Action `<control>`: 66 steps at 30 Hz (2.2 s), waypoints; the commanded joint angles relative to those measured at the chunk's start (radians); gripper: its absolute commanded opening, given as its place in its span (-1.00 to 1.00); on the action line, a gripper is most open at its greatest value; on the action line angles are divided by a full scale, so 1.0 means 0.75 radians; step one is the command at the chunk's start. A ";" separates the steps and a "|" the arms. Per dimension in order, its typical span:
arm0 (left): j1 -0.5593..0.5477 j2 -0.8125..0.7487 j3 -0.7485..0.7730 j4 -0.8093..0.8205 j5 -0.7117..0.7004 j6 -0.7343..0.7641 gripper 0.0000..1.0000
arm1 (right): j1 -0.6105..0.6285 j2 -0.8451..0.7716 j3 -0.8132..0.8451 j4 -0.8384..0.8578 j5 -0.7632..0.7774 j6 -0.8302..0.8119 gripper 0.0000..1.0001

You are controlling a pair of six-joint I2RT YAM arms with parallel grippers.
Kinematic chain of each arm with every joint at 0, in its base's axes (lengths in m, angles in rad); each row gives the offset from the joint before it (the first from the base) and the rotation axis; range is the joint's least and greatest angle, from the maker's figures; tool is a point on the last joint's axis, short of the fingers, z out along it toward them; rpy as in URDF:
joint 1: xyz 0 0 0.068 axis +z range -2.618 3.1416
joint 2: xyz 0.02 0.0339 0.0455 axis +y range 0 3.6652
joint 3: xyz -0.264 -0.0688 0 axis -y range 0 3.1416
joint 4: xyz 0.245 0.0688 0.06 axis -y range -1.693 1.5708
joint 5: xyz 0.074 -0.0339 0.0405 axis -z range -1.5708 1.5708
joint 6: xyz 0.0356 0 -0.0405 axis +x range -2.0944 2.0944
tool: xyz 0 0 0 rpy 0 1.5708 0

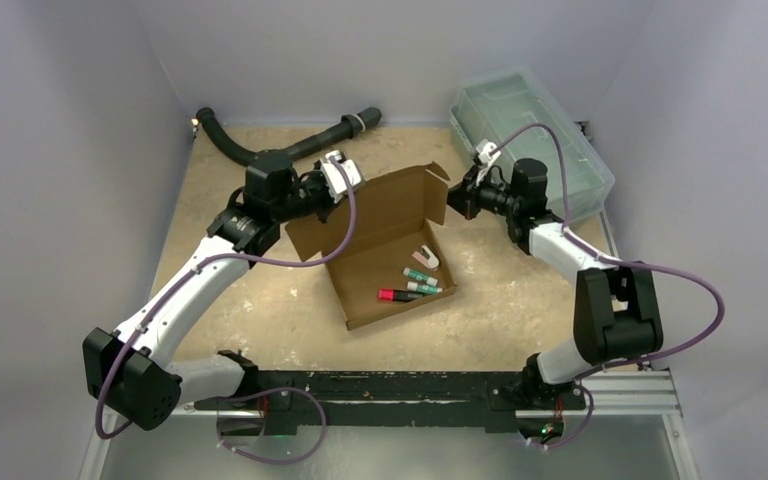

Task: Fold the paper box

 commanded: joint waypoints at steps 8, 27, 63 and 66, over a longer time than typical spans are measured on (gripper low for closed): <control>0.017 -0.038 -0.034 0.127 0.096 -0.038 -1.00 | 0.031 0.031 -0.051 0.149 -0.221 0.060 -1.00; 0.017 -0.034 -0.053 0.132 0.266 -0.001 -1.00 | 0.048 -0.006 0.044 -0.045 -0.185 -0.203 -0.30; 0.017 -0.083 -0.114 0.151 0.356 0.087 -1.00 | 0.085 0.104 0.374 -0.803 -0.610 -1.178 -0.67; 0.017 -0.086 -0.117 0.158 0.321 0.085 -1.00 | 0.084 0.103 0.365 -0.814 -0.603 -1.190 -0.92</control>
